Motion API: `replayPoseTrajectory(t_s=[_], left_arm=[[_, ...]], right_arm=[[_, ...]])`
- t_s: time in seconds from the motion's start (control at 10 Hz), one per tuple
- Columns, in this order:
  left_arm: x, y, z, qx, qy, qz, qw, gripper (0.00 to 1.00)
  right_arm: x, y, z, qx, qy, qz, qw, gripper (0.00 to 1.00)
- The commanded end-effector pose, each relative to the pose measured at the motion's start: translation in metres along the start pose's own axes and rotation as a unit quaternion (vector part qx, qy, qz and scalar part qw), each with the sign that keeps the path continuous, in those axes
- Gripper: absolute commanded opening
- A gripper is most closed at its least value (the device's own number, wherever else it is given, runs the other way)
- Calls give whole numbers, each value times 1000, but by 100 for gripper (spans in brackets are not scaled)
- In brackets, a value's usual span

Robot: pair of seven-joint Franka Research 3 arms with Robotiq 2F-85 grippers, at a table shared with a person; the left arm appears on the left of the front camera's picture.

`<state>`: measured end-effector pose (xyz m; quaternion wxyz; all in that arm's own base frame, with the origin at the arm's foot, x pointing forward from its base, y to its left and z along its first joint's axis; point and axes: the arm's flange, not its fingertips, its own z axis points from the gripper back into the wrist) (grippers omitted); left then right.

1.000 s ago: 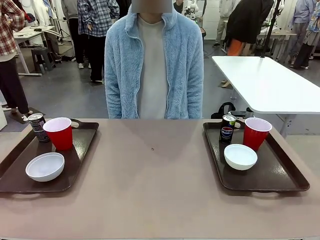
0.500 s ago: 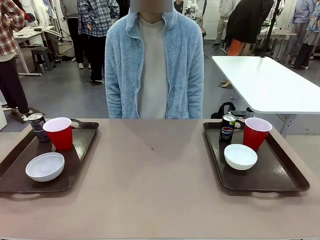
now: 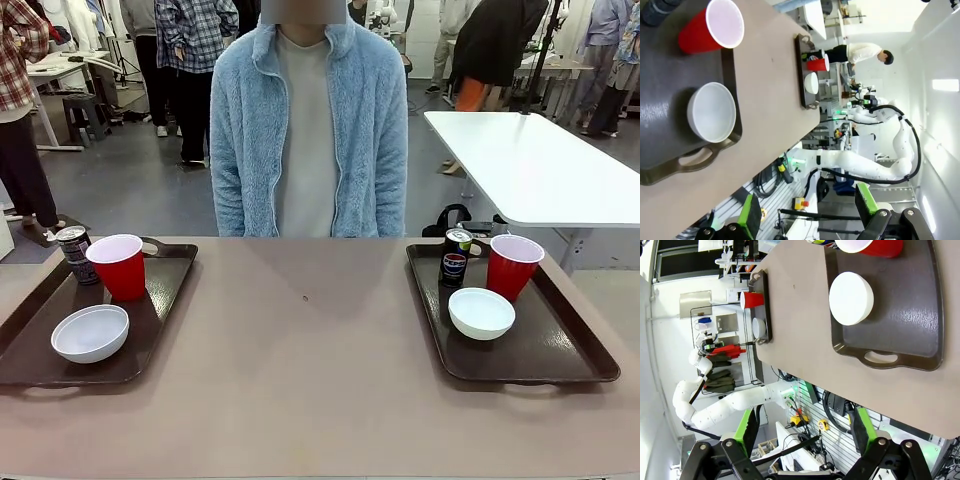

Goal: Prepare tableware on both trays.
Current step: Pick up a Picnic Bowl from the table and place it on a Handle tray.

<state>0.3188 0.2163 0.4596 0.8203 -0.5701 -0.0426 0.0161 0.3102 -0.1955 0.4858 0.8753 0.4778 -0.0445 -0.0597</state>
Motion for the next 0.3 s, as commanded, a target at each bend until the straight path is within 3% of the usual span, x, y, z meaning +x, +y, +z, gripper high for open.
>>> replayPoseTrajectory(t_s=[0.0,0.2], left_arm=[[-1,1,-1,-1,-7,-4,1000,100],[-1,1,-1,-1,-7,-4,1000,100]], right_arm=[[0,0,0,1,0,0,1000,100],[0,0,0,1,0,0,1000,100]])
